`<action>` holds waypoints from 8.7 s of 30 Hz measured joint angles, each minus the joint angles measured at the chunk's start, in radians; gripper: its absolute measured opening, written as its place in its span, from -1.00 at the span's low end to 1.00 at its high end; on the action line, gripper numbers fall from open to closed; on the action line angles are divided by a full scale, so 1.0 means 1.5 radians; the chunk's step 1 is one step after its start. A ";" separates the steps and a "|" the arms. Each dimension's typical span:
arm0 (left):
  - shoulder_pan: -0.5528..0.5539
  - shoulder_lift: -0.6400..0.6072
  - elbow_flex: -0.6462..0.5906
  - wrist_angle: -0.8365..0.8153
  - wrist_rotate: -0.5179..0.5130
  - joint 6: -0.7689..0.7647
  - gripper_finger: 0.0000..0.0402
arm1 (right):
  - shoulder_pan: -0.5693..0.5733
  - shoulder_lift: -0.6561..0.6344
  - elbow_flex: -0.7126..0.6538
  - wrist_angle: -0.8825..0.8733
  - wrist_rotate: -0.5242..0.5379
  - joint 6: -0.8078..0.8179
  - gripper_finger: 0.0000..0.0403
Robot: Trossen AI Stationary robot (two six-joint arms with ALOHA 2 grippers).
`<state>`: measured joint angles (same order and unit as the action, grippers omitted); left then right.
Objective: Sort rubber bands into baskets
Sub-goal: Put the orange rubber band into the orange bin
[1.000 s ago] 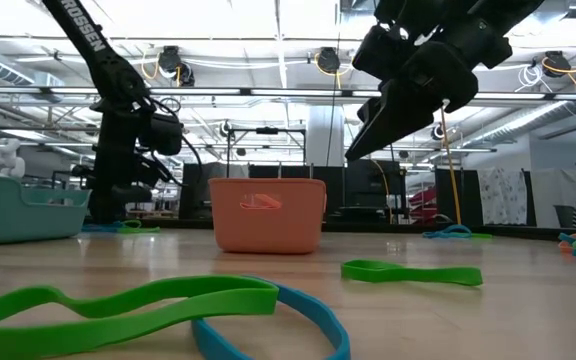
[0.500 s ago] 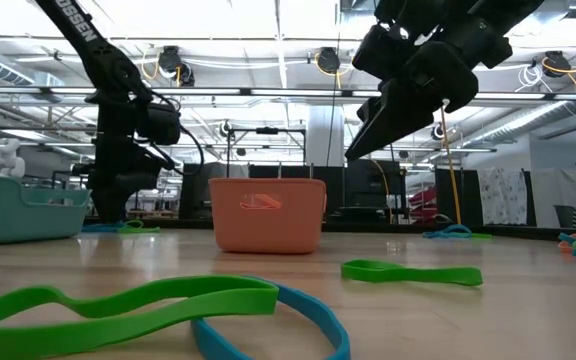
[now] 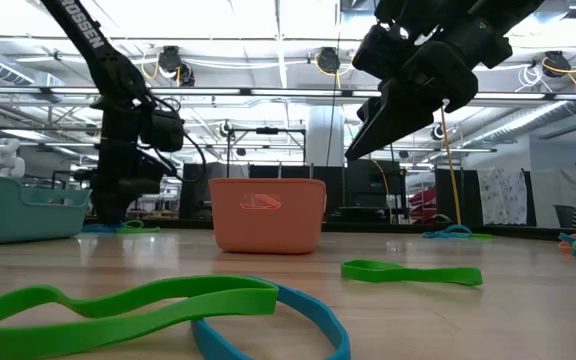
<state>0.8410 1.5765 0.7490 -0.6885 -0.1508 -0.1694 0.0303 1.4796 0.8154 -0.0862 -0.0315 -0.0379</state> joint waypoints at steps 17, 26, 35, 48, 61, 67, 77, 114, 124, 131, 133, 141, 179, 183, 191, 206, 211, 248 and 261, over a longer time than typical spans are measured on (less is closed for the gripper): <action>0.000 -0.033 -0.007 0.034 -0.026 0.019 -0.98 | 0.000 0.000 0.000 -0.001 0.000 0.004 -0.29; -0.026 -0.157 -0.003 0.029 -0.034 0.017 -0.99 | 0.003 0.000 0.000 -0.007 0.000 0.010 -0.29; -0.076 -0.255 -0.003 0.010 0.101 0.006 -1.00 | 0.004 0.000 0.000 -0.008 0.000 0.013 -0.29; -0.296 -0.271 -0.003 0.168 0.295 -0.053 -1.00 | 0.004 0.000 0.000 -0.005 0.000 0.013 -0.29; -0.541 -0.169 -0.002 0.476 0.257 -0.110 -1.00 | 0.004 0.000 0.000 0.000 0.000 0.018 -0.29; -0.572 -0.052 -0.002 0.595 0.252 -0.111 -1.00 | 0.004 0.000 0.000 -0.006 0.003 0.031 -0.29; -0.559 0.034 -0.002 0.665 0.243 -0.083 -1.00 | 0.001 0.000 0.023 -0.324 0.004 0.131 -0.29; -0.538 0.035 -0.002 0.662 0.185 0.014 -0.83 | 0.007 -0.018 -0.099 -0.618 0.000 0.350 -0.33; -0.539 0.032 -0.002 0.661 0.162 0.019 -0.33 | 0.007 -0.018 -0.116 -0.610 -0.002 0.342 -0.64; -0.539 0.012 -0.001 0.665 0.160 0.019 -0.14 | 0.007 -0.018 -0.116 -0.629 -0.001 0.332 -0.82; -0.538 0.003 -0.001 0.655 0.160 0.019 -0.14 | 0.007 -0.018 -0.116 -0.632 -0.002 0.334 -0.84; -0.538 -0.005 -0.001 0.658 0.160 0.034 -0.14 | 0.007 -0.018 -0.116 -0.626 -0.014 0.354 -0.69; -0.538 -0.006 -0.002 0.637 0.150 0.053 -0.14 | 0.007 -0.018 -0.049 -0.730 0.004 0.359 -0.99; -0.538 -0.006 -0.002 0.641 0.170 0.053 -0.14 | 0.007 -0.018 0.020 -0.783 0.044 0.366 -0.99; -0.538 -0.006 -0.002 0.644 0.179 0.053 -0.14 | 0.007 -0.018 0.136 -0.773 0.163 0.354 -1.00; -0.549 -0.006 -0.002 0.726 0.212 0.048 -0.14 | 0.059 -0.015 0.172 -0.537 0.086 0.267 -1.00; -0.568 -0.006 -0.002 0.793 0.229 -0.004 -0.14 | 0.088 -0.015 0.172 -0.375 0.088 0.219 -1.00; -0.593 0.092 -0.002 0.968 0.166 -0.285 -0.14 | 0.067 -0.013 0.172 -0.232 0.131 0.191 -1.00; -0.597 0.167 0.064 0.995 0.205 -0.271 -0.14 | 0.063 -0.013 0.172 -0.248 0.131 0.191 -1.00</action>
<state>-0.0547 1.8267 0.8446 0.8043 0.1560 -0.5753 0.1246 1.4593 1.0737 -0.4575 0.1650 0.2493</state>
